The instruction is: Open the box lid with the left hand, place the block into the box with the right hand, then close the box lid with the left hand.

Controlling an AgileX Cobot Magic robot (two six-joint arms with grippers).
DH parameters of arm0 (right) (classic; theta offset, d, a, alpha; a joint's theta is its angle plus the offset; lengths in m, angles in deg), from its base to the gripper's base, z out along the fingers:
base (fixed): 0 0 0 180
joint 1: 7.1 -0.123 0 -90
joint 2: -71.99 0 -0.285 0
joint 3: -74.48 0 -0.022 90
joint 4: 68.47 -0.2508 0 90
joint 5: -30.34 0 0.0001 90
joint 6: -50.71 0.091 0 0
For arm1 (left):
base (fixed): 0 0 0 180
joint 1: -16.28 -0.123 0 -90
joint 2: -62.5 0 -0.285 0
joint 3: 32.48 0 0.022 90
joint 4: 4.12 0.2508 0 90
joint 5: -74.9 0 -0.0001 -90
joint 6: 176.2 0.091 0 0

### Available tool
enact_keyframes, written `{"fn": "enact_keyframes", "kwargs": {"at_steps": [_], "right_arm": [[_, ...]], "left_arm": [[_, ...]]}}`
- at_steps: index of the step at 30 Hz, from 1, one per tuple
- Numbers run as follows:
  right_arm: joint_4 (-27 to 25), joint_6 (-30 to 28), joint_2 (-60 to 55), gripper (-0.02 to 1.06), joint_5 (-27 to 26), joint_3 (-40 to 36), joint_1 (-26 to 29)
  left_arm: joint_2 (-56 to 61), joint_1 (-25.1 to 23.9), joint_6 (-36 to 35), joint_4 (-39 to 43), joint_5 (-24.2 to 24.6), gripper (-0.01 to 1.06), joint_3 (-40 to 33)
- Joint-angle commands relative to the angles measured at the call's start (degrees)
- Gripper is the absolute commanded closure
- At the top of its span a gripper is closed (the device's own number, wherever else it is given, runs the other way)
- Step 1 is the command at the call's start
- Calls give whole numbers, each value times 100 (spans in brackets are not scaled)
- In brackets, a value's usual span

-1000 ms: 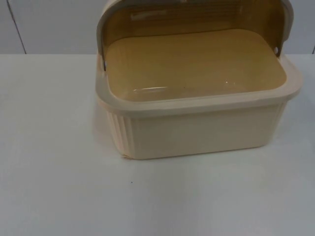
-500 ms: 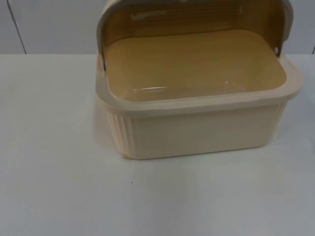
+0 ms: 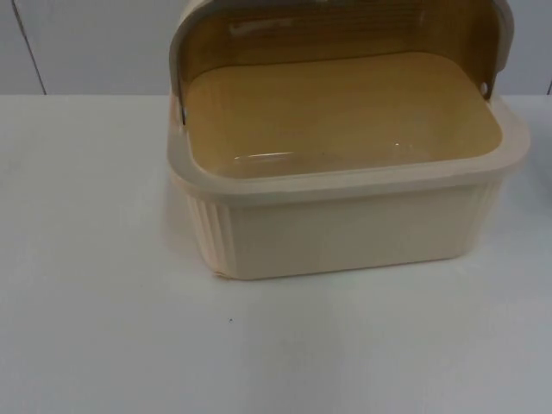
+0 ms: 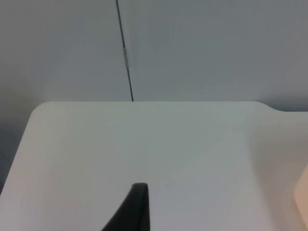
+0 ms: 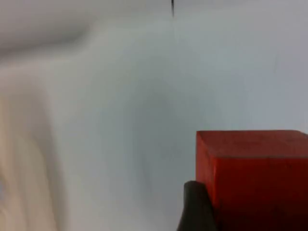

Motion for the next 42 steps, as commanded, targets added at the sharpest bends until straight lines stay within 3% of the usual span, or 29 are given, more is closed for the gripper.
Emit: {"fn": "enact_keyframes", "kwargs": {"at_steps": [1,3,6,7,9,10,12,16,21,26,35,39,42], "right_arm": [[-459,-749,317,104,416,992,11],[-722,-1020,348,104,489,1259,11],[-1892,-1957,547,104,644,1918,11],[-1892,-1957,547,104,644,1918,11],[-2621,-2680,722,104,587,1969,-196],[-2651,-2876,784,104,557,1969,-366],[-2634,-3028,840,104,509,1956,-637],[-2181,-3101,898,104,-6,1956,-1827],[-1565,-2541,772,105,-612,1746,-2782],[-1162,-1726,715,105,-1257,895,-3025],[-1152,-1637,734,105,-2570,-1069,-3317],[-1199,-1532,656,105,-2579,-1460,-3317],[-1106,-1574,327,105,-2240,-1483,-3303]], "left_arm": [[28,6,-15,12,-99,0,-23],[28,6,-15,12,-99,0,-23],[28,6,-15,12,-87,0,-23],[28,6,-15,12,-87,0,-23],[28,6,-15,12,-87,0,-23],[28,6,-15,12,-87,0,-23],[28,6,-15,12,-87,0,-23],[28,6,-15,12,-87,0,-23],[28,6,-15,12,-35,0,-23],[28,6,-15,160,91,0,-23],[28,6,-15,160,97,0,-23],[16,6,-15,160,84,0,-23],[-99,6,-15,146,74,0,-33]]}}
